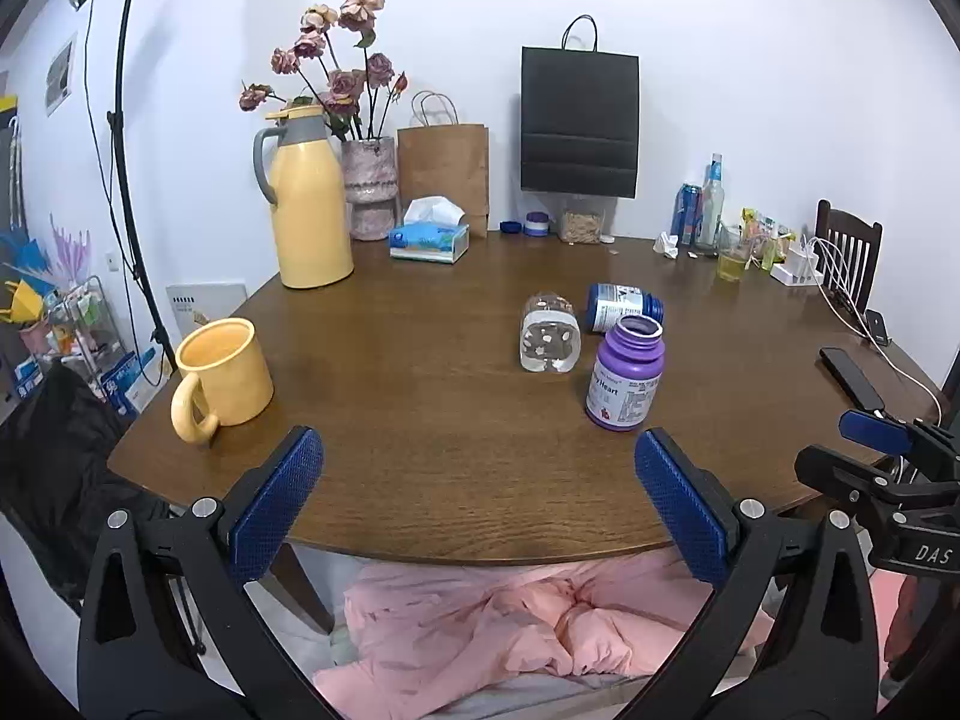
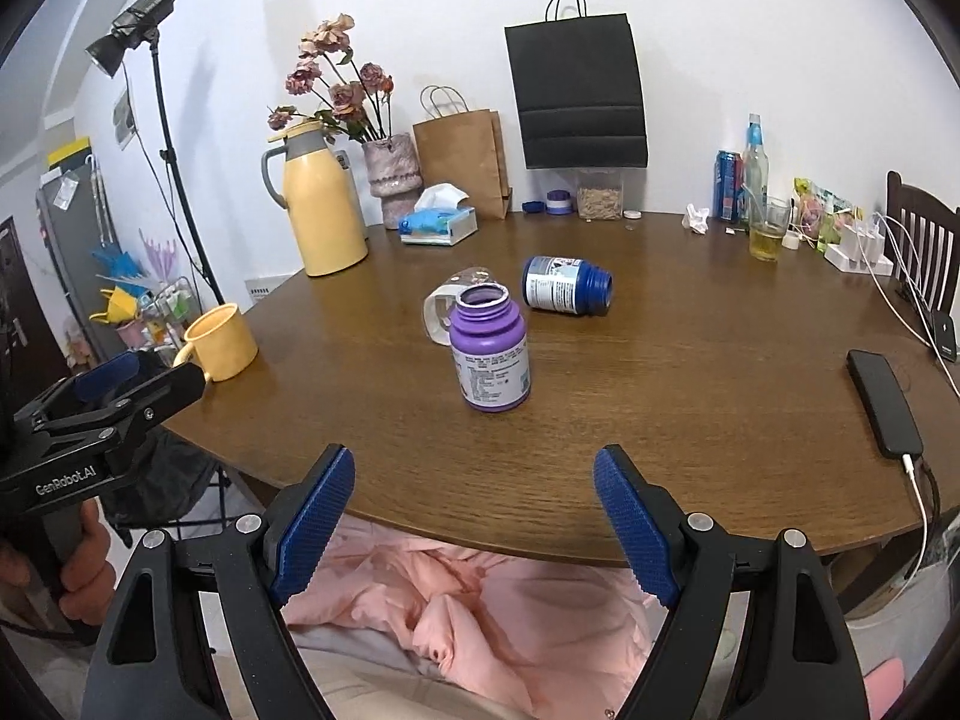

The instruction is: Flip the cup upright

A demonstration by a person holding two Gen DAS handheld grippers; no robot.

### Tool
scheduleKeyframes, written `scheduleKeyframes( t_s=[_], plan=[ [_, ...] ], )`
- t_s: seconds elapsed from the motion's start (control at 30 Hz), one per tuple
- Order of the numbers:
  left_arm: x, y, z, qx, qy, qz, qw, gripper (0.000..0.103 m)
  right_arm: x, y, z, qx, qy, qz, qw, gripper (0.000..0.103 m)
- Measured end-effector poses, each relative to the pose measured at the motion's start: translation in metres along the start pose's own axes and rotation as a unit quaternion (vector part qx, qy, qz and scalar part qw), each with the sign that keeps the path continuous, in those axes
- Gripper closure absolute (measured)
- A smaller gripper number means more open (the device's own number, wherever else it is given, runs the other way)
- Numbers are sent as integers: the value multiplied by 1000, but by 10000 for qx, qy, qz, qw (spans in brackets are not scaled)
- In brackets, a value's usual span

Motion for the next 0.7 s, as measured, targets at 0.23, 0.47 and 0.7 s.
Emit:
scheduleKeyframes(
  t_s=[0.23, 0.47, 0.7],
  plan=[
    [6, 1, -6, 3, -153, 3, 9999, 0, 7, 2, -7, 16, -167, -21, 9999, 17],
    [14, -2, -13, -37, -342, 15, 9994, 0, 13, 4, -13, 28, -315, -37, 9995, 17],
    [20, -6, -15, -121, -534, 1, 9985, 0, 17, 4, -15, -27, -535, -36, 9986, 17]
  ],
)
Point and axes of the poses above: each gripper's, at about its wrist camera, not at the fingertips, and x roughly against the way its jaws point, y to its left, z to its underside, the point moved 10 cm from there along -x, roughly the way its jaws point
